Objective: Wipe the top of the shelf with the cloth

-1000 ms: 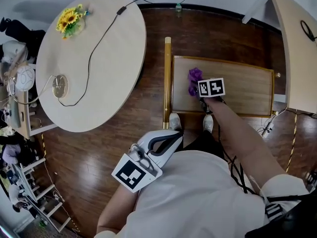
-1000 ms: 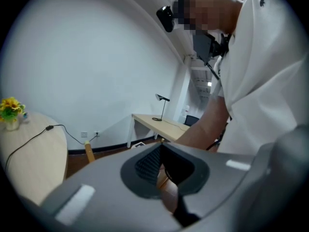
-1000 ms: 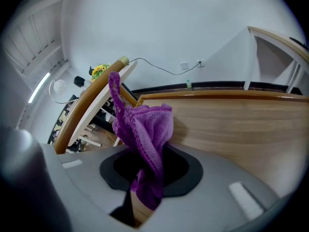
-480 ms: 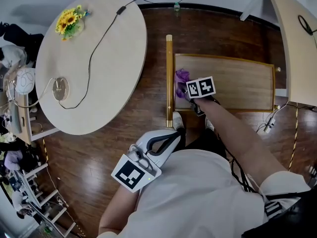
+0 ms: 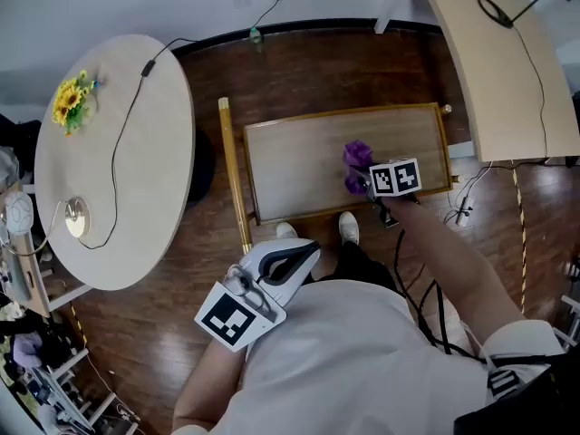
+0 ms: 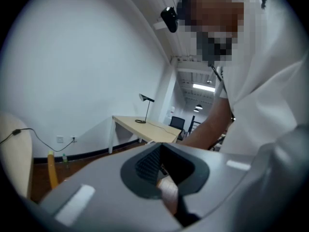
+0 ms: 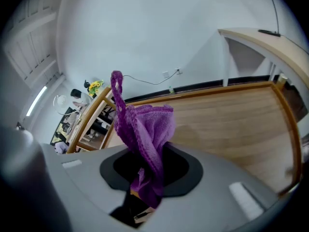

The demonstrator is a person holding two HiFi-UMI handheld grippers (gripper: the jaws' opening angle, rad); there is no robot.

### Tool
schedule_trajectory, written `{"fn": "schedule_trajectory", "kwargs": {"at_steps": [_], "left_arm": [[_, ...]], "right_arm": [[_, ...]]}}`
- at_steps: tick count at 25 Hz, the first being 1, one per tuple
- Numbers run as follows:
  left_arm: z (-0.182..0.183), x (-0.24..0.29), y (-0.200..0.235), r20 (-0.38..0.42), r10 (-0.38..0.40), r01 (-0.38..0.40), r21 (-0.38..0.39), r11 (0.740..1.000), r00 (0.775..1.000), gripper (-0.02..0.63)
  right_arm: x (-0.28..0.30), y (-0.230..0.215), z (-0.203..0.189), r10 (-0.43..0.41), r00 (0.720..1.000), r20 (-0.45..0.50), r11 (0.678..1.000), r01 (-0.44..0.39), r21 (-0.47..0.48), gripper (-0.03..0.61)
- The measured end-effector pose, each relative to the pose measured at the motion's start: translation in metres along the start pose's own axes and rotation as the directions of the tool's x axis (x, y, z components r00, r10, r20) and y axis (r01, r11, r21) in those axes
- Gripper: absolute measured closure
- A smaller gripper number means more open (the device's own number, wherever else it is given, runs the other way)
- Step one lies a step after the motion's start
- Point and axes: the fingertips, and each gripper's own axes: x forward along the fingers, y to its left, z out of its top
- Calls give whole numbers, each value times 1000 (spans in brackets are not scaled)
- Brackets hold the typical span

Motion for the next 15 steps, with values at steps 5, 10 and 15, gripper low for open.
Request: {"fn": "schedule_trajectory", "kwargs": {"at_steps": [5,10,15], "left_arm": [[9,57,-25,-20,-63,63,11,998,998,595],[11,93,-40,-43,-64,64,-1,998,997,595],[8,111,-50,-73,-54,54,-2,999,996,595]], "right_arm": [[-71,-119,-17,-151,988,7,987,151,54,477],[-126,-225,-35,-296,955,-27,952,297,72,477],[-146,-281,-49,-367,927,-73,925,372,72,477]]}}
